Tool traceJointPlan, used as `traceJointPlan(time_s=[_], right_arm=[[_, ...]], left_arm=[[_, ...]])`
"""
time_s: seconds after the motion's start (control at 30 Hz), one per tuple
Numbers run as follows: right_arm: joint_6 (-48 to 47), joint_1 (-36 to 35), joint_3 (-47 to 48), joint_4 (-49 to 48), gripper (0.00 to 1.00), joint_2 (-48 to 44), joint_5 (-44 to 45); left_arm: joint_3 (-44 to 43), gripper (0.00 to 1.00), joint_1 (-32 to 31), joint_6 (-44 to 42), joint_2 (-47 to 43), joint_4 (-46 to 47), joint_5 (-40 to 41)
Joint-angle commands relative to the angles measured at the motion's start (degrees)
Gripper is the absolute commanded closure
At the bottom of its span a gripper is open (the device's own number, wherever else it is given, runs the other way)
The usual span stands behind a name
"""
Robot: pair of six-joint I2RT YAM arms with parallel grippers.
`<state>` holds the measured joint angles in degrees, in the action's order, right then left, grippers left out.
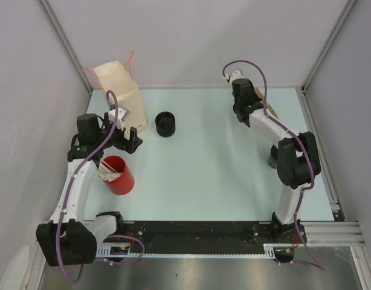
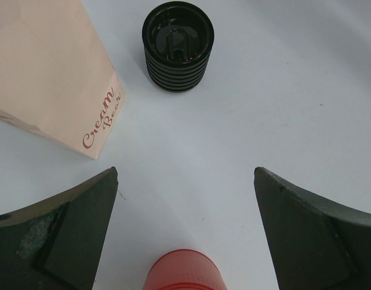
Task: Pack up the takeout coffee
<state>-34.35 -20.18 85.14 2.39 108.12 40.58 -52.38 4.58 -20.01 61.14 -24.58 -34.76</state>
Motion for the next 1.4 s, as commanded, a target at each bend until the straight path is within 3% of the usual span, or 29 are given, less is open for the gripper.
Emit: traceJointPlan(time_s=[0.0,0.07,0.13,0.27,0.37,0.43,0.47,0.5,0.6,0.67,0.73,0.8,0.83,0.9,1.03,1.07,1.13,1.23,1.37], right_arm=[[7.3,0.8,3.3,9.8,1.00,-2.2,-11.0],[8.2,-0.2,4.5,11.1,1.00,-1.4,-8.9],[4.1,-1.3,1.1,5.6,1.00,-1.0,-4.3],[10.1,-1.0,4.1,14.7,1.00,0.6,-13.0],[7.6,-1.5,2.0,12.3,1.00,1.0,-8.8],[10.2,-0.7,3.7,16.5,1.00,1.4,-14.3],[11.4,-0.7,3.4,16.2,1.00,1.4,-12.6],[7.6,-1.2,1.4,9.4,1.00,1.0,-5.7],[7.9,-1.4,-1.3,2.5,1.00,-1.8,-0.9],[4.9,-1.9,-1.6,1.5,1.00,-2.4,-1.5],[-0.6,-3.0,-3.1,-5.4,1.00,-1.7,5.0],[0.7,-2.4,-2.0,0.2,1.00,-1.3,0.1],[0.3,-2.4,-2.0,-0.9,1.00,-0.7,2.9],[-1.8,-2.1,-6.3,-10.9,1.00,-3.7,4.3],[-3.2,-2.9,-5.3,-8.5,1.00,-1.6,5.5],[2.5,-2.3,-5.3,-7.8,1.00,-2.2,1.8],[4.2,-0.3,-4.7,-4.2,1.00,-3.6,-1.2],[3.6,-0.6,-4.5,-5.2,1.00,-2.8,3.3],[13.6,2.3,6.3,15.4,1.00,0.2,-7.9]], left_arm=[[-0.1,0.01,0.3,-1.0,-0.5,1.6,-2.0],[-0.2,0.01,0.3,-1.0,-0.5,1.6,-2.0],[-0.2,0.01,0.3,-1.0,-0.4,1.6,-2.2],[-0.3,0.01,0.4,-1.0,-0.7,1.5,-1.6],[-0.4,0.01,0.3,-1.0,-0.8,1.5,-1.4],[-0.4,0.00,0.3,-1.0,-0.8,1.5,-1.4],[-0.5,0.01,0.3,-1.1,-0.8,1.5,-1.4],[-0.4,0.01,0.3,-1.0,-0.8,1.5,-1.4],[-0.3,0.01,0.3,-1.0,-0.8,1.5,-1.4],[-0.3,0.01,0.3,-1.1,-0.9,1.5,-1.4],[-0.3,0.01,0.3,-1.1,-0.9,1.5,-1.4],[-0.3,0.01,0.3,-1.1,-0.9,1.5,-1.4],[-0.3,0.01,0.3,-1.1,-0.9,1.5,-1.4],[-0.3,0.01,0.4,-1.1,-0.9,1.5,-1.4],[-0.3,0.01,0.4,-1.1,-0.8,1.6,-1.4],[-0.2,0.01,0.3,-1.1,-0.8,1.6,-1.5],[-0.1,0.01,0.3,-1.2,-0.9,1.6,-1.3],[-0.3,0.00,0.3,-1.0,-0.9,1.5,-1.4],[-0.3,0.01,0.4,-1.2,-0.9,1.5,-1.2]])
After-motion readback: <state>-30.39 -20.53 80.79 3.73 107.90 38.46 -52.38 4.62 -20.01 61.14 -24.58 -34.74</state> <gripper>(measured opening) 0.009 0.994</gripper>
